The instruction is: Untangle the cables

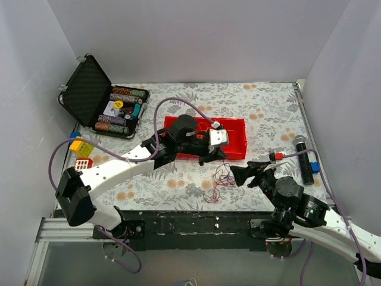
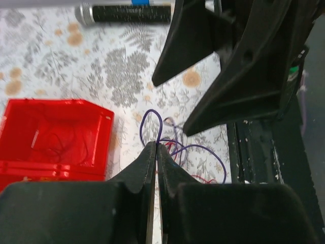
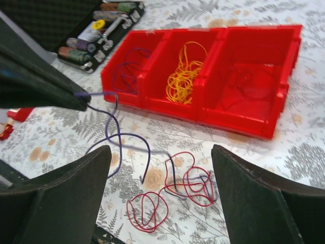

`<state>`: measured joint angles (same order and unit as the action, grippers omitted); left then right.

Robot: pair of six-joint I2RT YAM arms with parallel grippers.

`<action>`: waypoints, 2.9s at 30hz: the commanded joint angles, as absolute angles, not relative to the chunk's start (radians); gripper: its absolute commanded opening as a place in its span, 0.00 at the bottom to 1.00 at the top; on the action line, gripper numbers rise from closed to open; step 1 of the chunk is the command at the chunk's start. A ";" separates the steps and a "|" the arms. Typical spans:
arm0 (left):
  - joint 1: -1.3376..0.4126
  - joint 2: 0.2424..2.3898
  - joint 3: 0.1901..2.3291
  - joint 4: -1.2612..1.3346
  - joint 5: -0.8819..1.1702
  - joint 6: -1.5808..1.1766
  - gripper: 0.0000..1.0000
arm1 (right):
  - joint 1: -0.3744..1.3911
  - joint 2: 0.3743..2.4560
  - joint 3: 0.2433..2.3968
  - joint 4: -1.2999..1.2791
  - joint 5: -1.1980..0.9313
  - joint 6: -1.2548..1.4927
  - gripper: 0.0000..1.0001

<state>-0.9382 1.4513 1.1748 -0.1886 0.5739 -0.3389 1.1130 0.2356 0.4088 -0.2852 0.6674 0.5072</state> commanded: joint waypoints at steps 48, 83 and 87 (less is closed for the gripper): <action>-0.946 1.332 2.020 0.020 0.394 -0.226 0.00 | 1.126 0.450 0.421 0.072 0.319 0.379 0.94; -0.945 1.347 1.865 0.540 0.017 0.182 0.00 | 1.132 0.526 0.172 0.144 0.345 0.446 0.01; -0.942 1.410 1.943 0.553 -0.067 0.207 0.00 | 1.131 0.480 0.123 0.078 0.357 0.497 0.01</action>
